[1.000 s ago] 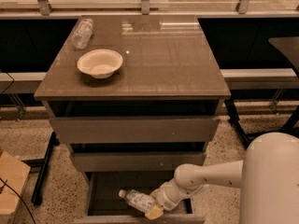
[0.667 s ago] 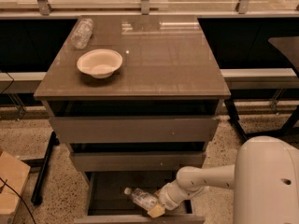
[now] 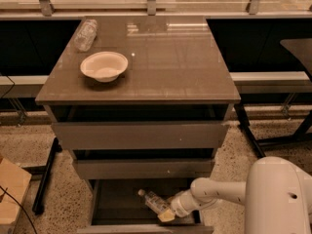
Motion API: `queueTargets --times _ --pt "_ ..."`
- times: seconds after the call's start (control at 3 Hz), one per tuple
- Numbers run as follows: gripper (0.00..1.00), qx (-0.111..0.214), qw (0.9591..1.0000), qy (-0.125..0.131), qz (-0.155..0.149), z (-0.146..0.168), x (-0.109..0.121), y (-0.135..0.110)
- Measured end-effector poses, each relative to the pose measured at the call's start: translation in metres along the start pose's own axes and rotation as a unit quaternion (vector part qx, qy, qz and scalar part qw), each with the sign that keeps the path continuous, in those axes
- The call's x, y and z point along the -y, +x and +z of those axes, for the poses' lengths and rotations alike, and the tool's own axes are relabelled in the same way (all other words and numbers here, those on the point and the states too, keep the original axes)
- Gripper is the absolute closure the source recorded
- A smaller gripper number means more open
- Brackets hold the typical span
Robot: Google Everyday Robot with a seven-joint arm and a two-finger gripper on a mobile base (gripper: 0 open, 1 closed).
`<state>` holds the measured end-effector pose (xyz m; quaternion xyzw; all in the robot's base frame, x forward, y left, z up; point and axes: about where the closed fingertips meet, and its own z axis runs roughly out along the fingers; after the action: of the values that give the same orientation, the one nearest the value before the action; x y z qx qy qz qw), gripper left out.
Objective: Place blue plastic bottle into bottom drawer
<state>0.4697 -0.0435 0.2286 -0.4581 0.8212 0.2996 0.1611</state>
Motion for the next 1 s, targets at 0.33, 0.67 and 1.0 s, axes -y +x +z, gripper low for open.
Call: queueTargets --times 0.33,0.67,1.0 --pt "1.00 0.015 0.9993 0.013 0.031 0.011 0.017 0.008" --pt "0.87 0.014 0.9983 0.018 0.054 0.024 0.028 0.016" --pt "0.64 0.007 0.9973 0.017 0.071 0.039 0.034 0.022"
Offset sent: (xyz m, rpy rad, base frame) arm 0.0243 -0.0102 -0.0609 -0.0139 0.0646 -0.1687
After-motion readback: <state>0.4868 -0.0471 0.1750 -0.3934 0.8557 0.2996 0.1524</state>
